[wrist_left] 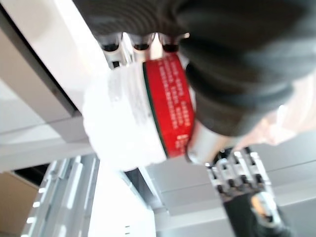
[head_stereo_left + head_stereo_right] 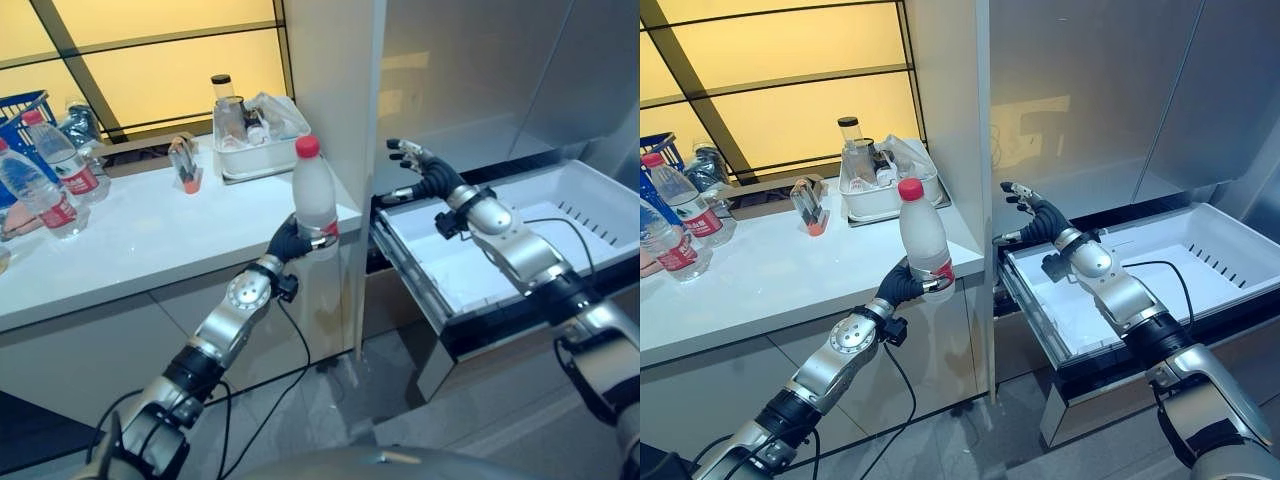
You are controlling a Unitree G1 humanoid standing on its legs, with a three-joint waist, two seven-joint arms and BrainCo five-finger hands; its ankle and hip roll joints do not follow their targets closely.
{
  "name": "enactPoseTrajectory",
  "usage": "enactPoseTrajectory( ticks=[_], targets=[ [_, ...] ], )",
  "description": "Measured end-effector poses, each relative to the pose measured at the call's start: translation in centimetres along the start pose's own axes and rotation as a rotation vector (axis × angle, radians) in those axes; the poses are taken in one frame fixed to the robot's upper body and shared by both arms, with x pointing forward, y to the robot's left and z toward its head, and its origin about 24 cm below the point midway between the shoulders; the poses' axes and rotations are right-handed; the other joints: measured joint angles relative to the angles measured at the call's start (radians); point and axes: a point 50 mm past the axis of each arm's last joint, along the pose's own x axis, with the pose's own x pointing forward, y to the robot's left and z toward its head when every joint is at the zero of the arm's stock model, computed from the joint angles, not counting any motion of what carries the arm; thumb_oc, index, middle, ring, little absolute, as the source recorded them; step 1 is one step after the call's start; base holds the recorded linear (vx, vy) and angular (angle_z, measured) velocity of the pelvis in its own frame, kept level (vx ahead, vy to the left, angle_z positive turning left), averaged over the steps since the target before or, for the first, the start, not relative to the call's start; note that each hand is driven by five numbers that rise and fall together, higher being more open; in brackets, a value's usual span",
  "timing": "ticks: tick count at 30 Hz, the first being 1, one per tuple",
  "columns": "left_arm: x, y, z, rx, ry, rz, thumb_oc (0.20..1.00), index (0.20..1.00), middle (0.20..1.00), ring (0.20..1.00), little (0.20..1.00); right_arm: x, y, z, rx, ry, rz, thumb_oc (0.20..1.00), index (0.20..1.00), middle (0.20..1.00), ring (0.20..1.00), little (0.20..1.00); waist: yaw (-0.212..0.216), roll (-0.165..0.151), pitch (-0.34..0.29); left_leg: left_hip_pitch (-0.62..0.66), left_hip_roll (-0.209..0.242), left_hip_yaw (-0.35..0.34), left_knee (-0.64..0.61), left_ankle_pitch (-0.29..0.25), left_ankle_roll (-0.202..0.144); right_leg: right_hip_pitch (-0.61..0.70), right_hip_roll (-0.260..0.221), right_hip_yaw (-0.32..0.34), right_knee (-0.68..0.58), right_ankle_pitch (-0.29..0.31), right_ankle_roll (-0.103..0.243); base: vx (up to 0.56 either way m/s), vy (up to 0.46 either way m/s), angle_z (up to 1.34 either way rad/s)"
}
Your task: Take the drinks into the refrigerator
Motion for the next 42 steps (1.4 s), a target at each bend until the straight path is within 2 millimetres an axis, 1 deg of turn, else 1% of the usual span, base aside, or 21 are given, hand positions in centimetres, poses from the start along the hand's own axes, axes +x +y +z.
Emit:
enactPoseTrajectory(
  ticks=[5,8,12,16,18,25,32,35,39,42],
  targets=[
    [0.0,0.0,-0.1,0.004,0.006,-0.003,0.2,0.2,0.2,0.2,0.2,-0.1,0.1,0.0,0.005,-0.001,0.011,1.0,1.0,1.0,1.0,1.0,0.001,0.001,0.001,0.0,0.0,-0.001,0.0,0.0,0.0,0.0,0.001,-0.001,0.0,0.0,0.0,0.0,0.0,0.0],
    [-0.1,0.1,-0.2,0.004,0.007,0.003,0.2,0.2,0.2,0.2,0.2,-0.9,0.3,-0.1,0.029,-0.019,0.001,1.0,1.0,1.0,1.0,1.0,0.002,0.002,0.001,-0.002,0.0,-0.005,0.0,0.0,0.0,0.001,0.0,-0.005,0.0,-0.002,0.001,0.0,0.0,0.03],
    [-0.1,0.2,-0.1,0.003,0.006,0.011,0.2,0.2,0.2,0.2,0.2,-1.2,0.4,-0.2,0.034,-0.019,0.001,1.0,1.0,1.0,1.0,1.0,0.001,0.007,0.004,-0.002,0.0,-0.008,0.0,0.0,0.0,0.003,0.0,-0.007,0.0,-0.003,0.0,0.0,0.0,0.01],
    [-0.1,0.8,0.0,0.002,0.0,0.034,0.2,0.2,0.2,0.2,0.2,-2.4,0.4,1.0,0.064,-0.096,-0.034,1.0,1.0,1.0,1.0,1.0,0.001,0.01,0.006,-0.001,0.001,-0.011,0.0,0.0,0.0,0.003,0.001,-0.01,0.0,-0.004,0.0,0.0,0.0,0.0],
    [-0.4,1.0,-0.3,-0.026,0.0,0.072,0.2,0.2,0.2,0.2,0.2,-3.6,0.6,1.7,0.111,-0.161,-0.063,1.0,1.0,1.0,1.0,1.0,-0.002,0.013,0.008,-0.001,0.001,-0.013,0.0,0.0,0.0,0.003,0.001,-0.013,0.0,-0.005,0.0,0.0,0.0,0.02],
    [-1.5,2.0,-1.4,-0.047,0.037,0.154,0.2,0.2,0.2,0.2,0.2,-4.9,1.9,2.2,0.183,-0.219,-0.069,1.0,1.0,1.0,1.0,1.0,-0.002,0.013,0.008,-0.001,0.002,-0.013,-0.004,-0.001,0.0,0.004,0.001,-0.012,0.0,-0.006,0.0,0.0,0.0,0.0],
    [-1.6,3.0,-1.2,-0.051,0.026,0.223,0.2,0.2,0.2,0.2,0.2,-4.9,2.0,2.7,0.209,-0.248,-0.073,1.0,1.0,1.0,1.0,1.0,-0.003,0.012,0.008,0.0,0.001,-0.012,0.0,0.0,0.0,0.0,0.002,-0.012,0.002,-0.005,0.0,0.0,0.0,0.0],
    [-1.6,3.0,-1.2,-0.052,0.025,0.232,0.2,0.2,0.2,0.2,0.2,-5.0,2.2,3.3,0.211,-0.28,-0.067,1.0,1.0,1.0,1.0,1.0,-0.002,0.01,0.009,0.0,0.001,-0.012,0.0,0.0,0.0,0.0,0.002,-0.012,0.005,-0.005,0.0,0.0,0.0,0.0],
    [-1.6,3.0,-1.2,-0.037,0.025,0.231,0.2,0.2,0.2,0.2,0.2,-4.9,2.3,3.6,0.218,-0.293,-0.072,1.0,1.0,1.0,1.0,1.0,-0.002,0.007,0.008,0.0,0.001,-0.012,0.0,0.0,0.0,0.002,0.002,-0.011,0.005,-0.005,0.0,0.0,0.0,0.0],
    [-1.5,2.7,-1.3,-0.017,0.029,0.218,0.2,0.2,0.2,0.2,0.2,-4.1,2.0,4.1,0.198,-0.307,-0.079,1.0,1.0,1.0,1.0,1.0,-0.004,0.005,0.007,0.001,0.001,-0.011,0.0,0.0,0.0,0.004,0.002,-0.01,0.005,-0.005,0.0,0.0,0.0,0.0]
  ],
)
